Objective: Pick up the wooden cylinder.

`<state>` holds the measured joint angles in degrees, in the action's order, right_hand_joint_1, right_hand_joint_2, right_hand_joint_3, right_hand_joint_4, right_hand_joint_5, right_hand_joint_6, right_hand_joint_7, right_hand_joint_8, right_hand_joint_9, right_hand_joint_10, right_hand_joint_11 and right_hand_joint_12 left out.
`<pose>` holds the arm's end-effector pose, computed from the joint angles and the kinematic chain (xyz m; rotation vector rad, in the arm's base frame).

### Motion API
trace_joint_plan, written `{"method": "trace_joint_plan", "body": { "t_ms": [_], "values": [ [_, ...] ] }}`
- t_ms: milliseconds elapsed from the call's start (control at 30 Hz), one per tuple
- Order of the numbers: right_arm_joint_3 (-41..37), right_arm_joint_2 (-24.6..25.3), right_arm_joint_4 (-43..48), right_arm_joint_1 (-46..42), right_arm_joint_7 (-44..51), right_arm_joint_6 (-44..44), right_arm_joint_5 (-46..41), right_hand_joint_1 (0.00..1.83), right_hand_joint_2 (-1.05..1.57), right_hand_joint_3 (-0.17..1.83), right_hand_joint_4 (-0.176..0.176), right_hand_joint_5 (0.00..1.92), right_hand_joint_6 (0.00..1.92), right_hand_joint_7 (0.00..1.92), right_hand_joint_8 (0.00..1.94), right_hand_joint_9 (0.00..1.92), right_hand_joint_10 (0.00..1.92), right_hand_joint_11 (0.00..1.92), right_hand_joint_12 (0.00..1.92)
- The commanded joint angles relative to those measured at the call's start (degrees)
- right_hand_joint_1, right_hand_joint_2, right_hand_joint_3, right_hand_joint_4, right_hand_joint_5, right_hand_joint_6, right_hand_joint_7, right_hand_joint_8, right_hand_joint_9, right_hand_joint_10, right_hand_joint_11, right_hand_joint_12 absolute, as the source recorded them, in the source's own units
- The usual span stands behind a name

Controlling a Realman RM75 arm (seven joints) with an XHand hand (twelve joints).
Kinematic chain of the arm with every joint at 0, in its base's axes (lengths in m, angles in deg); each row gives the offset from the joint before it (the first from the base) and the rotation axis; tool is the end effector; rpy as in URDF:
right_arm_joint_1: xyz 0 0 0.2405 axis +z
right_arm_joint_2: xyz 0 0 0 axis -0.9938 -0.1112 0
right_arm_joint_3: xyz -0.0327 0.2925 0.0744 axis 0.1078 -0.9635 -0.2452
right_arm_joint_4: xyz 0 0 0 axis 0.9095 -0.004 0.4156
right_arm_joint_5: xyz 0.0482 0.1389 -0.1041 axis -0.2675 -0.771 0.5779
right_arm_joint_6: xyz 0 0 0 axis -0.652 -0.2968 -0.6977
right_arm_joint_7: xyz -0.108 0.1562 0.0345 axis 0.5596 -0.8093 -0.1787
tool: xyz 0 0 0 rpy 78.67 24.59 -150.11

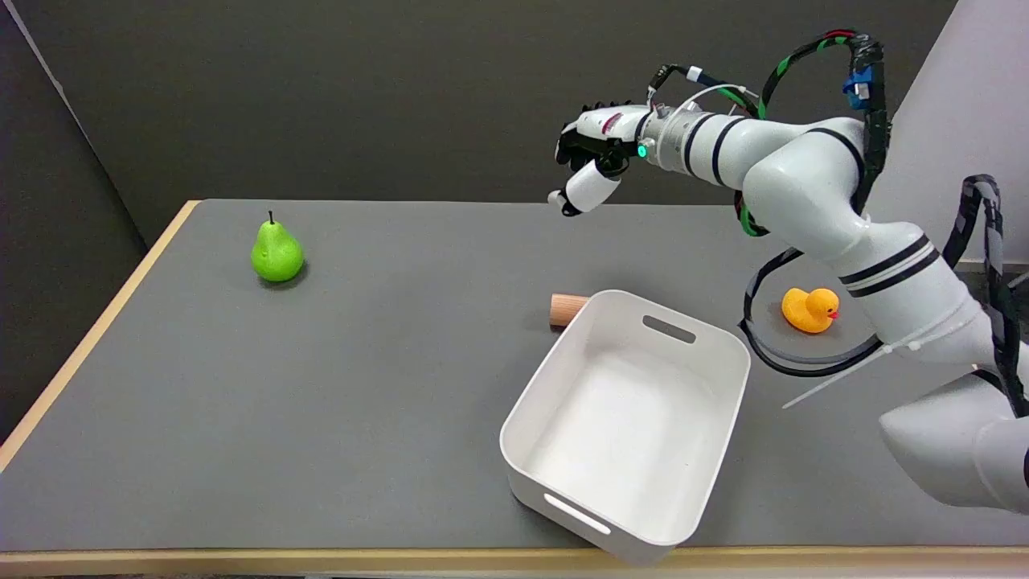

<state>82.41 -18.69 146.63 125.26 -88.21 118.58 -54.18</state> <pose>-0.1516 -0.4990 0.3425 1.6269 -0.2599 -0.2065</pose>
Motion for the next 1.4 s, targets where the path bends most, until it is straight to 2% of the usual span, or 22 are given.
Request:
{"method": "trace_joint_plan", "body": {
  "t_ms": [33,233,533,567,600,633,1267,1300,1400],
  "values": [
    [1.7,-1.96,11.95,-5.58,-11.97,15.79,2.72,0.57,0.66,0.84,-0.132,0.31,0.6,0.44,0.66,0.36,1.07,0.44,1.75],
    [5.2,-1.96,11.52,-5.38,-14.36,16.29,3.04,0.51,0.65,0.83,-0.16,0.3,0.61,0.41,0.66,0.34,1.07,0.45,1.76],
    [8.68,-1.46,7.88,-5.06,-17.94,15.25,4.2,0.46,0.65,0.81,-0.176,0.29,0.6,0.4,0.65,0.32,1.06,0.46,1.77],
    [10.51,-0.93,10.37,-5.02,-19.05,16.31,2.86,0.46,0.65,0.81,-0.176,0.29,0.6,0.39,0.65,0.32,1.06,0.46,1.77],
    [13.86,0.18,17.36,-5.06,-21.24,19.14,-0.66,0.46,0.65,0.81,-0.176,0.29,0.6,0.39,0.65,0.31,1.06,0.46,1.77],
    [9.85,-1.38,6.04,-5.05,-18.23,14.96,4.42,0.46,0.65,0.81,-0.176,0.29,0.59,0.39,0.64,0.31,1.05,0.46,1.77],
    [10.51,-1.8,1.88,-8.49,-20.78,11.65,7.97,0.47,0.65,0.81,-0.176,0.27,0.56,0.34,0.61,0.27,1.01,0.32,1.76],
    [10.51,-1.8,1.88,-8.66,-20.84,11.17,7.97,0.47,0.65,0.81,-0.176,0.27,0.56,0.34,0.61,0.27,1.0,0.3,1.72],
    [10.43,-1.88,1.98,-9.0,-20.84,9.89,7.95,0.46,0.65,0.79,-0.176,0.26,0.56,0.33,0.59,0.25,0.97,0.14,1.38]
  ]
}}
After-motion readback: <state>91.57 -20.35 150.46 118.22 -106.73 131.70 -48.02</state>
